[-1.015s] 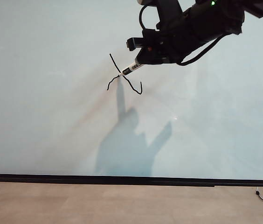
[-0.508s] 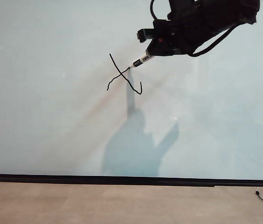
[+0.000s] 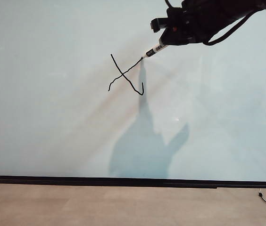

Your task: Pick up the pen on the shelf to the right of the whiteboard and draw a cross mark.

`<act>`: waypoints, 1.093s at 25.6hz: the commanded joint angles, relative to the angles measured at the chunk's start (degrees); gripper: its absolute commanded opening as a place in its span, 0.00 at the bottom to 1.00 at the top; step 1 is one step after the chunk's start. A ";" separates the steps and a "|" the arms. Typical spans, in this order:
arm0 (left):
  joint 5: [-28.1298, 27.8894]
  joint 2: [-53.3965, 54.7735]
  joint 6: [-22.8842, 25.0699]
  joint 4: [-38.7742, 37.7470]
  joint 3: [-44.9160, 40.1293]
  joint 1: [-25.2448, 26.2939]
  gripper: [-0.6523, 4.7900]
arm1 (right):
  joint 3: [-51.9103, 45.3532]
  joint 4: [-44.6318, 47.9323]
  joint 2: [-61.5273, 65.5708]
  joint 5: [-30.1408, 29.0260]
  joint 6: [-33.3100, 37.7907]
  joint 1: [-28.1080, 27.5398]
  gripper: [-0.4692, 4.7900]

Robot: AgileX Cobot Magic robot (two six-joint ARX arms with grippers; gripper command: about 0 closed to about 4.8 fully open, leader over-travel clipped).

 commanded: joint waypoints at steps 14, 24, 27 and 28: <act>0.20 0.02 0.24 0.50 0.15 -0.02 0.11 | -6.75 1.25 -9.40 0.98 -0.44 4.52 0.08; 0.20 0.02 0.24 0.52 0.15 0.00 0.11 | -24.48 1.18 -29.05 1.42 -0.76 4.17 0.08; 0.20 0.02 0.24 0.50 0.15 -0.02 0.11 | -30.67 0.02 -38.40 2.10 -0.31 3.80 0.08; 0.20 0.02 0.22 0.50 0.15 0.00 0.11 | -31.56 -1.86 -40.81 2.95 -0.20 3.80 0.08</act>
